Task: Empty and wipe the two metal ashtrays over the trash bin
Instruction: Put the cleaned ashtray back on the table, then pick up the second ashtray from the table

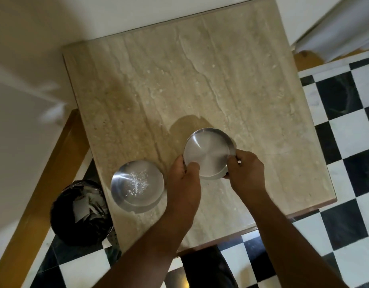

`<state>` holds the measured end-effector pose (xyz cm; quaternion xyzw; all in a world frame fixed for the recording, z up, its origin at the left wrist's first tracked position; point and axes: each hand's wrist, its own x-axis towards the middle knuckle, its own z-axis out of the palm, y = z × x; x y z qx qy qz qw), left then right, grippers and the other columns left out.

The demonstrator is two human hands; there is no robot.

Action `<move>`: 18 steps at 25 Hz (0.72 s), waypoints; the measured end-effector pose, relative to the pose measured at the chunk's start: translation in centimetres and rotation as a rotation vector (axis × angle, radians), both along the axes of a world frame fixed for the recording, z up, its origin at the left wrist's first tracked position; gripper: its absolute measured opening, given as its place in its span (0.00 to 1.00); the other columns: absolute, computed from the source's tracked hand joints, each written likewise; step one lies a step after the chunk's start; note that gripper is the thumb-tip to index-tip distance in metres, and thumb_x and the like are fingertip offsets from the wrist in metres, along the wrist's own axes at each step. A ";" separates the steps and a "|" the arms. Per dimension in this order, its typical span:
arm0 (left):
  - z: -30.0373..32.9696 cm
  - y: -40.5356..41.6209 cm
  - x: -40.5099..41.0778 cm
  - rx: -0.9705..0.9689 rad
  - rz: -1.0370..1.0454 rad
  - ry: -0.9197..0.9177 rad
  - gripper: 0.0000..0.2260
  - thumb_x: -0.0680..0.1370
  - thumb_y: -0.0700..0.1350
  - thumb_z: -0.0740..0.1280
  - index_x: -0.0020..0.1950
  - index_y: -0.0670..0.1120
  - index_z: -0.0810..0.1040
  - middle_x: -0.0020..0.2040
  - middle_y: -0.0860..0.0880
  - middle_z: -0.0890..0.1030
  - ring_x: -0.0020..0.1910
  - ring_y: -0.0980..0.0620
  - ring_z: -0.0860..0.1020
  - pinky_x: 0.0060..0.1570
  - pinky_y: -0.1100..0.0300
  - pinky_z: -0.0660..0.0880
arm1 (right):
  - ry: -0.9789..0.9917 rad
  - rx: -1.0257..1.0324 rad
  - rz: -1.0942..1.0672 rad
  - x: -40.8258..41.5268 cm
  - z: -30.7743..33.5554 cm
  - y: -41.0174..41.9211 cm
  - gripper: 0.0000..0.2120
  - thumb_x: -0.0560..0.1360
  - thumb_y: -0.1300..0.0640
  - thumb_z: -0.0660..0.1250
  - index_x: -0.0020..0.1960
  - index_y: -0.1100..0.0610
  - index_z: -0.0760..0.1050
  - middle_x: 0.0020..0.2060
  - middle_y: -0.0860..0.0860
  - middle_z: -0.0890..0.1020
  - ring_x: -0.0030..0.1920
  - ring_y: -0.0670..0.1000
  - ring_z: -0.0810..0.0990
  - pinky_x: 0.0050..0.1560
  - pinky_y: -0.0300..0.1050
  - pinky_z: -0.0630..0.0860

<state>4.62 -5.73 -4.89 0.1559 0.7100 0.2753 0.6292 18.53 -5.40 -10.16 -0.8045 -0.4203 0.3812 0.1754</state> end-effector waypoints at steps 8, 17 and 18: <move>0.8 -0.3 -0.2 0.020 -0.173 0.167 0.13 0.72 0.49 0.65 0.54 0.47 0.77 0.47 0.48 0.80 0.47 0.47 0.80 0.41 0.63 0.78 | -0.145 0.002 0.024 -0.8 0.4 0.0 0.09 0.78 0.60 0.64 0.54 0.64 0.79 0.48 0.61 0.82 0.42 0.56 0.82 0.41 0.45 0.82; 0.6 -1.9 -12.6 -0.008 -0.275 0.732 0.23 0.73 0.55 0.63 0.65 0.47 0.76 0.64 0.44 0.77 0.64 0.41 0.74 0.56 0.48 0.72 | 0.085 -0.134 0.178 -12.0 3.6 -4.1 0.17 0.77 0.46 0.66 0.63 0.53 0.76 0.52 0.48 0.81 0.51 0.44 0.78 0.47 0.35 0.69; 0.2 -2.1 -13.3 -0.042 -0.221 0.662 0.15 0.74 0.53 0.64 0.58 0.49 0.79 0.57 0.46 0.80 0.59 0.41 0.77 0.51 0.50 0.74 | 0.088 -0.194 0.198 -13.0 2.8 -4.6 0.21 0.77 0.45 0.65 0.66 0.54 0.73 0.56 0.49 0.78 0.54 0.47 0.76 0.50 0.39 0.67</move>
